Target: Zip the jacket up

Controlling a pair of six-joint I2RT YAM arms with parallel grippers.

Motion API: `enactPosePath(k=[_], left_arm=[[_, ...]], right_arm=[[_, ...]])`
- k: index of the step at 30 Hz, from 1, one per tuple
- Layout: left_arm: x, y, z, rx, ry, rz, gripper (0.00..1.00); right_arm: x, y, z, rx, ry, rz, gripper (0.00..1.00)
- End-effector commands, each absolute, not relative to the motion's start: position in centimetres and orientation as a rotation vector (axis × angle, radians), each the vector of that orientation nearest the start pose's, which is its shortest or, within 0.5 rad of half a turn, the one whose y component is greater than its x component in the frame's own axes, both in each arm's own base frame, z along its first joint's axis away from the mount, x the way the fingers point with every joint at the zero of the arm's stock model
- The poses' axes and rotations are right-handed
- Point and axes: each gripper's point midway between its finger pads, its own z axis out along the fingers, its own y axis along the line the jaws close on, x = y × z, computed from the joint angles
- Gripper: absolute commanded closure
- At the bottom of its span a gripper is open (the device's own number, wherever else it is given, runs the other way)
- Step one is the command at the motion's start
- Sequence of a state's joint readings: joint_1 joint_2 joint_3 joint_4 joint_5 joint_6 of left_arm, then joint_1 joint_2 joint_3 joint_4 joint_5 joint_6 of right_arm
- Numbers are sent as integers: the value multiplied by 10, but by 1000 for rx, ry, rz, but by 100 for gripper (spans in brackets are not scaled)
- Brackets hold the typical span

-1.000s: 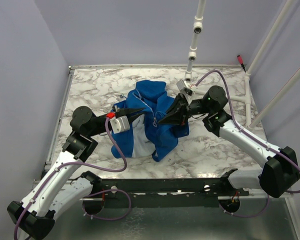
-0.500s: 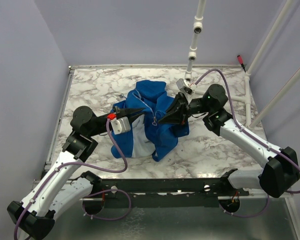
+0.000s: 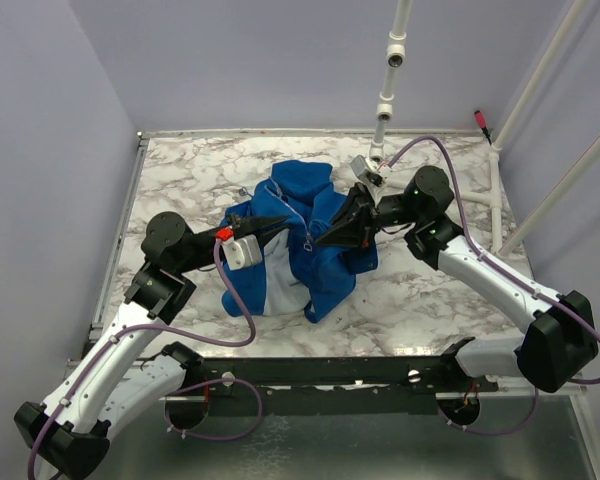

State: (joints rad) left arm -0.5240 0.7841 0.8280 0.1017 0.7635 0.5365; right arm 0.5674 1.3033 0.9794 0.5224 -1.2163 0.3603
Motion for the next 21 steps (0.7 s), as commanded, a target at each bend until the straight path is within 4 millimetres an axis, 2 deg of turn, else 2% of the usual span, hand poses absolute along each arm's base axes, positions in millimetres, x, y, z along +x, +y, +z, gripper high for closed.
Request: enactPosePath(k=[1,21], left_arm=[[193,-240,385,1237,768,-524,100],[193,-238,388,1228,768,-512,100]], right_arm=[[182,319,345,-1275,1139,1536,99],[178,316,339,-1292,1142,1539,99]])
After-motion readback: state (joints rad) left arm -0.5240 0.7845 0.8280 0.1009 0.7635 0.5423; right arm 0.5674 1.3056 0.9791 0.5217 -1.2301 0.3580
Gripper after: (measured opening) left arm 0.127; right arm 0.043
